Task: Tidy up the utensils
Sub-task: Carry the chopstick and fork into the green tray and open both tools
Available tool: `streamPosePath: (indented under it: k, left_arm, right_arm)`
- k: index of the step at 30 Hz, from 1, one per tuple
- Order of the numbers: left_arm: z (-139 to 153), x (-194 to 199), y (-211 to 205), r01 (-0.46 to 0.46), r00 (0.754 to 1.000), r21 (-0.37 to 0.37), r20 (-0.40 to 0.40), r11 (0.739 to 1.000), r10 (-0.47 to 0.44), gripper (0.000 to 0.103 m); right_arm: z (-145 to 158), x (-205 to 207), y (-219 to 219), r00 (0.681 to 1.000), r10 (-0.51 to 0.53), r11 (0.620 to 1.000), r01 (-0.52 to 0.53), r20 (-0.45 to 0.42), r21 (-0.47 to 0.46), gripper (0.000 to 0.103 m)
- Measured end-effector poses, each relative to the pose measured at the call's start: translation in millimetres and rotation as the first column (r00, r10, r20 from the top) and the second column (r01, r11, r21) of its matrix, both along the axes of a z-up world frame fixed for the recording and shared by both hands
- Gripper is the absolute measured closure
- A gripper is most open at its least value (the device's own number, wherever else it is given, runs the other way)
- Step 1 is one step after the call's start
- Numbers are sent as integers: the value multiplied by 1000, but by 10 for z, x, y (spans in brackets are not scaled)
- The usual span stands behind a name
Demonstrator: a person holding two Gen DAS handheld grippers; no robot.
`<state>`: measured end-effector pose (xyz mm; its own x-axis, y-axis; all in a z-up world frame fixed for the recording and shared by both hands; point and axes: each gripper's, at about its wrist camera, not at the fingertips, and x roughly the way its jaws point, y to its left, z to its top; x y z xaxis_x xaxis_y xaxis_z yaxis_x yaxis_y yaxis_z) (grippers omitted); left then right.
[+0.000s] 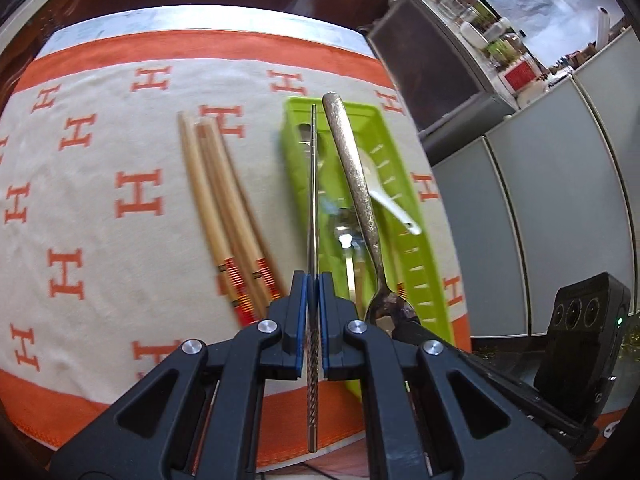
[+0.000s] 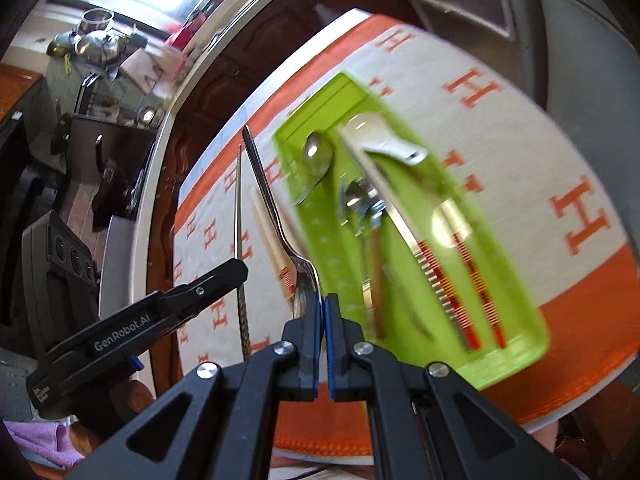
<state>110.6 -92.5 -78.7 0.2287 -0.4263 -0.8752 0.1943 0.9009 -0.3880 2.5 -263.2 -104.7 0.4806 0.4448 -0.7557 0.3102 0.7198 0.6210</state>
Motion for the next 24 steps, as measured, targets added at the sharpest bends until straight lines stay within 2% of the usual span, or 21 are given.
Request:
streamPosePath:
  k: [6,10,16,21,24]
  left_arm:
    - [-98,162,-481,22,998,-30,-62,999,-24,100]
    - [-258,234,-645,18,995,-33,-93,999,-21,100]
    - [-483,199,-789,37,995,43,-90,998,-33,99]
    - [-464,58,-810,97,995,110,-42,989,-93,99]
    - [-406,-88,-781,141,990,144,-19,979,-140,90]
  right_arm:
    - [-76,-36,-372,996,-85,992,83,-21,-92,101]
    - [-198,-44,-499,995,-87,989,80,-55,-121,101]
    - [-278,0,-482,995,-65,984,51,-74,-169,100]
    - [-249,9,-422,997,-31,976,16,-67,-217,96]
    - [-209,7,-347,998,-10,964,-6,-58,-265,94]
